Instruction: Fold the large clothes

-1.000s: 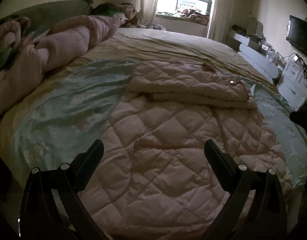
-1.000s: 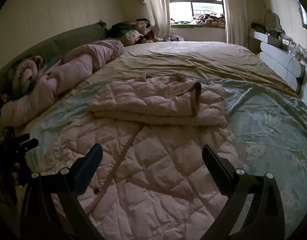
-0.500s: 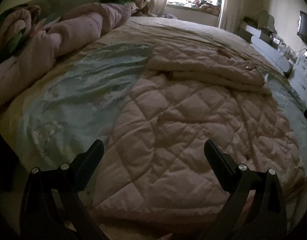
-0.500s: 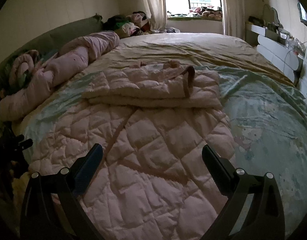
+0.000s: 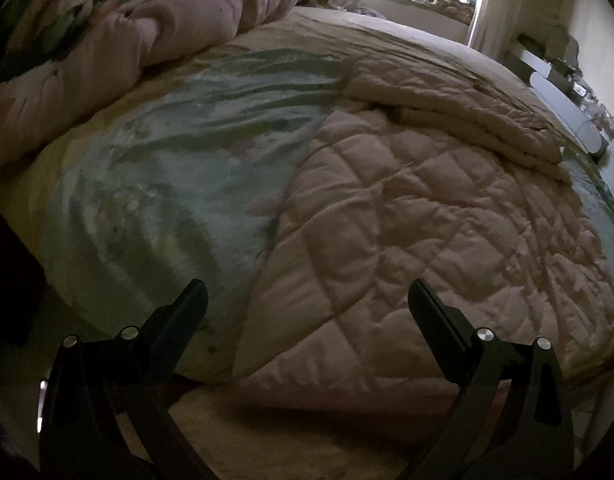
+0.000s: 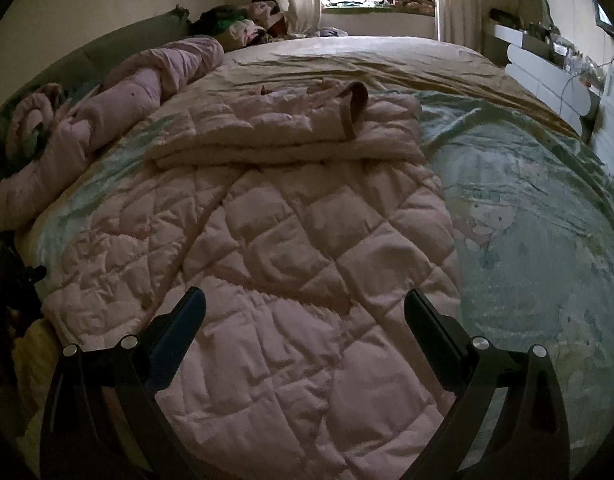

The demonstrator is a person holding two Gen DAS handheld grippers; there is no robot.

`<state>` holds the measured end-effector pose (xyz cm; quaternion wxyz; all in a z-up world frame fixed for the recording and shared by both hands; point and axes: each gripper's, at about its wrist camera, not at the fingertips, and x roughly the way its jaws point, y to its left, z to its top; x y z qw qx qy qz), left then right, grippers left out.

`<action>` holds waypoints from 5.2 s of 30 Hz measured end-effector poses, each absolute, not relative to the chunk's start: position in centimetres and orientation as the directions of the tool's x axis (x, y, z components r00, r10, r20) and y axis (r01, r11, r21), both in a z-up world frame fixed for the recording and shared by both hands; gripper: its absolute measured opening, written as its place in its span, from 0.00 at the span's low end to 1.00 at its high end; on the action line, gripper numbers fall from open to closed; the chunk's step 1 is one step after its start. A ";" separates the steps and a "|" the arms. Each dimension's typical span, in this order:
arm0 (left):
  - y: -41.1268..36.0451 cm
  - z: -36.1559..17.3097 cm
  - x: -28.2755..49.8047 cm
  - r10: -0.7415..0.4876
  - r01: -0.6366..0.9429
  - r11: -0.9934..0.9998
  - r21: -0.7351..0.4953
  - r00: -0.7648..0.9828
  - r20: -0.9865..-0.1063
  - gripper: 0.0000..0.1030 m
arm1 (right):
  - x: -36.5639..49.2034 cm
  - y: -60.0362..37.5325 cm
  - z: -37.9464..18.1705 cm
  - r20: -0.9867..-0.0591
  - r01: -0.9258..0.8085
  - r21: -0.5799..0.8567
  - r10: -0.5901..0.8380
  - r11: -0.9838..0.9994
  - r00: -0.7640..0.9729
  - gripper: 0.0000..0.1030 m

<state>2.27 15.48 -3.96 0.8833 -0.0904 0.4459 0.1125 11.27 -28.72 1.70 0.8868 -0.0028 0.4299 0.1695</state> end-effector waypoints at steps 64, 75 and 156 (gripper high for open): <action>16.5 -9.3 0.0 -0.190 -0.173 0.932 -0.318 0.512 -0.838 0.32 | 3.3 -37.2 -2.8 -0.769 -0.294 0.486 0.563 0.823 0.304 0.19; 14.6 -3.1 0.6 -0.122 -0.123 0.957 -0.261 0.647 -0.753 0.08 | 5.9 -37.2 3.7 -0.606 -0.426 0.486 0.646 0.763 0.464 0.13; 13.2 11.6 28.4 0.095 -0.082 0.995 0.049 0.833 -0.546 0.09 | 34.9 -35.8 13.1 -0.434 -0.297 0.347 0.433 0.890 0.790 0.12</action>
